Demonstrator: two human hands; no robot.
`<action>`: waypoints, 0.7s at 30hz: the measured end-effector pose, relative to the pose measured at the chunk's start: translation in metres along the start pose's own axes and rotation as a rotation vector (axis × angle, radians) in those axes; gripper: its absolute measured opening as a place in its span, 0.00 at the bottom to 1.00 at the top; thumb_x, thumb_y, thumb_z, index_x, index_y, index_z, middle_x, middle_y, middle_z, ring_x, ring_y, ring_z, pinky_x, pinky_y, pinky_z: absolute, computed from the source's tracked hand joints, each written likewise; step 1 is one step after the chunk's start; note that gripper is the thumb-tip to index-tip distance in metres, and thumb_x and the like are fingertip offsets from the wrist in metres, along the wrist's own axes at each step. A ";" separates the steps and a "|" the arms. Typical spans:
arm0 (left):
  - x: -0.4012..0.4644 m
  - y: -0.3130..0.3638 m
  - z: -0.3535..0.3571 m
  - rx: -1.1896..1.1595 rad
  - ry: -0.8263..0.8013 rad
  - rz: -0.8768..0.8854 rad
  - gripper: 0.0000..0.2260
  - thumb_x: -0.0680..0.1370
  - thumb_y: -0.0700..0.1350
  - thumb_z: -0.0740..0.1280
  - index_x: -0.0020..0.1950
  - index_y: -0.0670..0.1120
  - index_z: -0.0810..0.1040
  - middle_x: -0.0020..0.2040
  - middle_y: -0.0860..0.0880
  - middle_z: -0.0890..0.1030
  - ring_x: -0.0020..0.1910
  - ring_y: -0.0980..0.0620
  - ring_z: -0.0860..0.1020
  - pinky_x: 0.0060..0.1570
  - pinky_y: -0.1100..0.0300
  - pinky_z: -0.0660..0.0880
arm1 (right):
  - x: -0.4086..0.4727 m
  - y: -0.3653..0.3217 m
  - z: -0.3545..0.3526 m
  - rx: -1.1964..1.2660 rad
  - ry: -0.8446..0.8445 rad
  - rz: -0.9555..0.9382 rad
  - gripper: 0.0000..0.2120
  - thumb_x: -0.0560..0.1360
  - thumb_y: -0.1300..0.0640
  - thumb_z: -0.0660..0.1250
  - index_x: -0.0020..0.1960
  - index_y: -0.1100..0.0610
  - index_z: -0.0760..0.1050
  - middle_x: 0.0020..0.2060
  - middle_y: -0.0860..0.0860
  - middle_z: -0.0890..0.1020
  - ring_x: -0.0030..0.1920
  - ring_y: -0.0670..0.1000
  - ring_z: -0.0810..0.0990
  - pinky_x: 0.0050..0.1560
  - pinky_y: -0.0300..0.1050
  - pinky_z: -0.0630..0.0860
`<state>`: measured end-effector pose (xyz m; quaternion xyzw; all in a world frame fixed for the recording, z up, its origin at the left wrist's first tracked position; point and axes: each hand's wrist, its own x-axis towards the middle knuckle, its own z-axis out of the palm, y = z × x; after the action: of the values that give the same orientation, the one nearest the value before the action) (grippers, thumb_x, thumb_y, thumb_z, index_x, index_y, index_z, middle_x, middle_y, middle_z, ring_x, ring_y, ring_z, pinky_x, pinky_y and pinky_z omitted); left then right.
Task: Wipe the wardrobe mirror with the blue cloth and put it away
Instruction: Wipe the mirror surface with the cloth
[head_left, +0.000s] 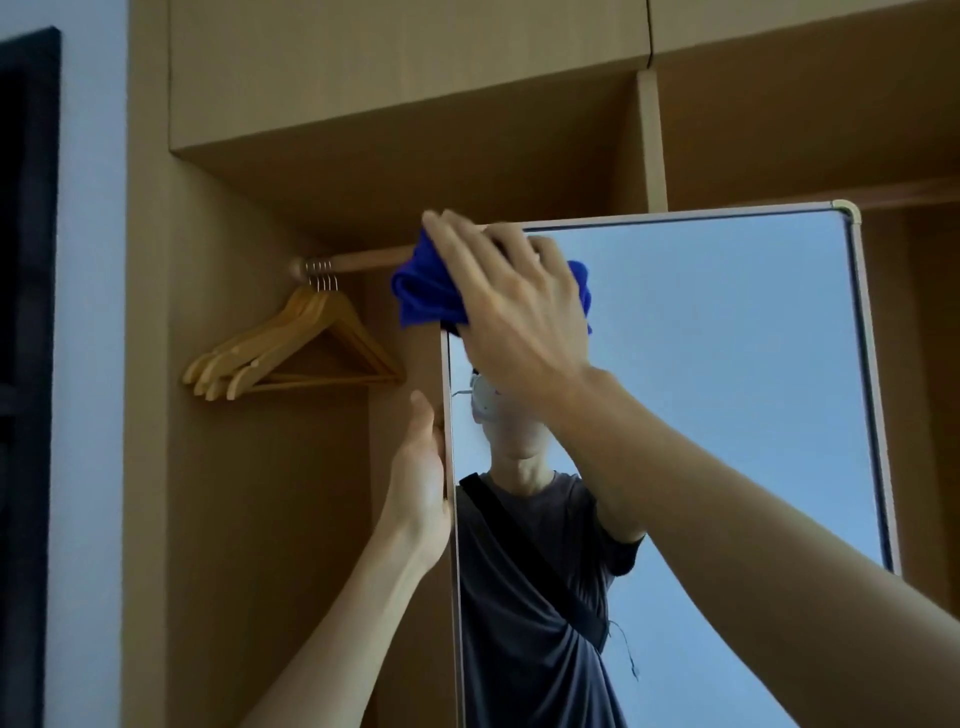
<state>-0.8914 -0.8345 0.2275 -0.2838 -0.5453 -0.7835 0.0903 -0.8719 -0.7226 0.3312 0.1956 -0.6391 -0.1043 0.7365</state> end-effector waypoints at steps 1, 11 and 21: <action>-0.001 -0.003 0.000 0.019 -0.007 0.035 0.25 0.83 0.63 0.48 0.70 0.54 0.74 0.66 0.55 0.79 0.68 0.56 0.74 0.72 0.51 0.66 | -0.011 -0.005 -0.002 0.002 -0.010 -0.033 0.28 0.78 0.60 0.62 0.78 0.58 0.65 0.73 0.54 0.75 0.64 0.58 0.77 0.60 0.53 0.71; -0.034 -0.030 0.000 -0.056 0.069 0.026 0.19 0.85 0.53 0.52 0.64 0.47 0.78 0.58 0.48 0.84 0.61 0.52 0.80 0.58 0.58 0.74 | -0.099 0.011 -0.030 0.010 -0.039 -0.281 0.22 0.79 0.62 0.65 0.73 0.59 0.73 0.71 0.54 0.77 0.60 0.59 0.80 0.54 0.55 0.76; -0.038 -0.051 -0.001 -0.174 0.225 -0.017 0.34 0.77 0.61 0.59 0.77 0.42 0.64 0.78 0.42 0.61 0.78 0.45 0.57 0.77 0.48 0.52 | -0.042 0.016 -0.030 0.006 -0.047 0.188 0.28 0.75 0.46 0.66 0.73 0.55 0.72 0.68 0.52 0.77 0.60 0.61 0.76 0.56 0.56 0.71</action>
<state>-0.8831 -0.8220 0.1656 -0.1962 -0.4642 -0.8555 0.1194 -0.8512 -0.6864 0.2969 0.1345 -0.6719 -0.0372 0.7273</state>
